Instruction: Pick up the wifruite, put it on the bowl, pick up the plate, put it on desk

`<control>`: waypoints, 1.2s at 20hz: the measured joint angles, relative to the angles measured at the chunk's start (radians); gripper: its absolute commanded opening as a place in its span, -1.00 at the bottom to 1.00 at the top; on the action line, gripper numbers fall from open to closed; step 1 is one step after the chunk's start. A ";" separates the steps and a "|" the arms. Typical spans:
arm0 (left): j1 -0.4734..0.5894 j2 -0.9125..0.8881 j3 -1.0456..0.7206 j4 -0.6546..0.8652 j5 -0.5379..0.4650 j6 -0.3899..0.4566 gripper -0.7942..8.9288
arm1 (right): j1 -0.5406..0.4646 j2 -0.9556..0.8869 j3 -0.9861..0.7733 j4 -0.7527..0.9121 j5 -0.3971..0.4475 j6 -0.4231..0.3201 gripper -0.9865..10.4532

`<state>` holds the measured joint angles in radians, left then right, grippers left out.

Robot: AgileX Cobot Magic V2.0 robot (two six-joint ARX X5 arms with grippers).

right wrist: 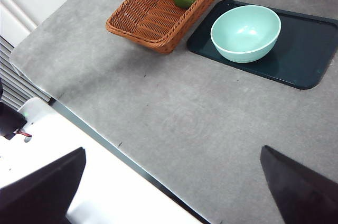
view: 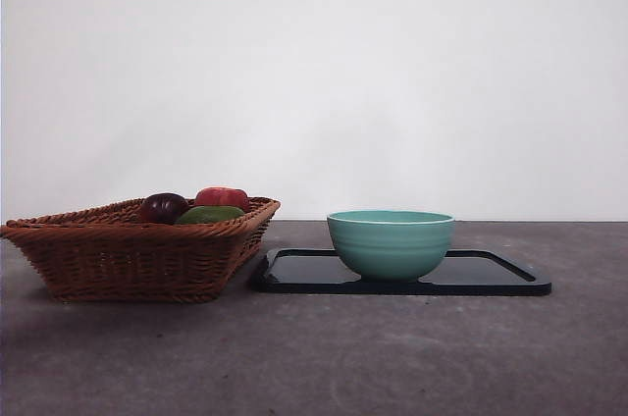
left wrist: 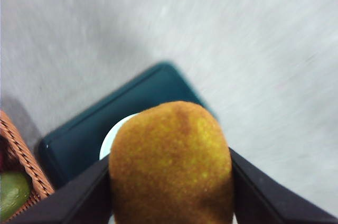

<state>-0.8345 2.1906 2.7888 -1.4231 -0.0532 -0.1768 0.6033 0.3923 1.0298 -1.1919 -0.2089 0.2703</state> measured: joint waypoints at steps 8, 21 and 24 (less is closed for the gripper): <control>-0.022 -0.289 -0.277 0.000 0.000 -0.058 -0.35 | 0.000 0.000 0.000 0.000 0.000 0.000 0.18; 0.021 -0.760 -1.213 -0.001 -0.338 -0.326 -0.72 | 0.000 0.000 0.000 0.001 0.000 0.000 0.18; 0.043 -0.761 -1.268 0.000 -0.339 -0.362 -0.72 | 0.000 0.000 0.000 0.001 -0.001 0.000 0.18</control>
<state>-0.7918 1.4292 1.5208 -1.4227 -0.3923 -0.5388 0.6033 0.3923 1.0298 -1.1912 -0.2096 0.2703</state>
